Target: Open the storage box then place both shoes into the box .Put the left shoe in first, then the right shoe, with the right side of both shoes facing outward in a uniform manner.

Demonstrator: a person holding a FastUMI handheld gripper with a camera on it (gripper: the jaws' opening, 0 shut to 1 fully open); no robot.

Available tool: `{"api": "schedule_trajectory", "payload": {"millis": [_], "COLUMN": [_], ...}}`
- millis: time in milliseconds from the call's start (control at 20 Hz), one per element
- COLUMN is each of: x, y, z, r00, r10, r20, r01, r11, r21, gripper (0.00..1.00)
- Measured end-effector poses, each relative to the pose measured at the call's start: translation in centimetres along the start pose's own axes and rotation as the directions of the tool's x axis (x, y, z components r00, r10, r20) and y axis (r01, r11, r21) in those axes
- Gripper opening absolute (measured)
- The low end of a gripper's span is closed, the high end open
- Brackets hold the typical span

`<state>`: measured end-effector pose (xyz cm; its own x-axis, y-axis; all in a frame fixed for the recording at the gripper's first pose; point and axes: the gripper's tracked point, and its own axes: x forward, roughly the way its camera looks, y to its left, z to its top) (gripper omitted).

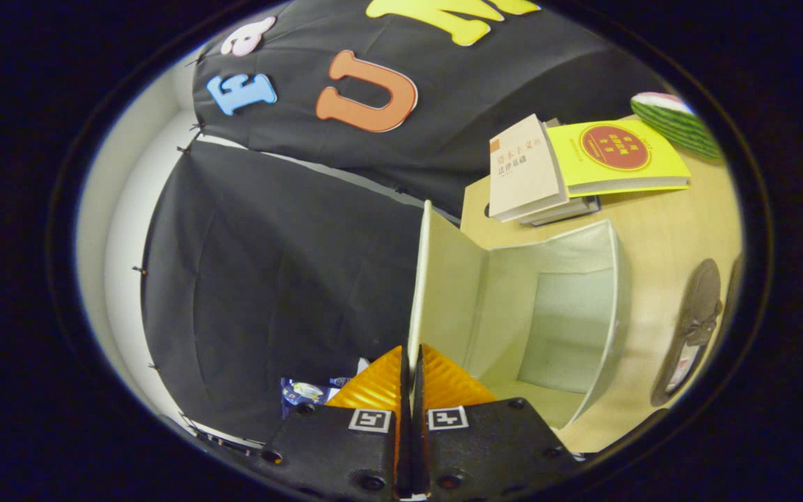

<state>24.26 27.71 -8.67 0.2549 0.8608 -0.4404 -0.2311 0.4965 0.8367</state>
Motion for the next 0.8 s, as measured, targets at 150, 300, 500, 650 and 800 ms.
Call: {"api": "schedule_trajectory", "payload": {"millis": [150, 300, 500, 650, 800], "x": [2.8, 5.5, 8.6, 9.5, 10.4], "y": [2.6, 4.2, 3.5, 2.5, 0.9], "z": [-0.4, -0.6, -0.7, -2.2, -2.8], "r00": [1.000, 1.000, 0.990, 0.985, 0.972], "r10": [-0.018, -0.020, -0.097, -0.153, -0.217], "r20": [0.013, 0.022, 0.098, 0.085, 0.088], "r01": [0.018, 0.021, 0.110, 0.168, 0.232], "r11": [1.000, 0.998, 0.984, 0.965, 0.947], "r21": [-0.025, -0.055, -0.140, -0.202, -0.221], "gripper": [0.06, 0.06, 0.16, 0.62, 1.00]}}
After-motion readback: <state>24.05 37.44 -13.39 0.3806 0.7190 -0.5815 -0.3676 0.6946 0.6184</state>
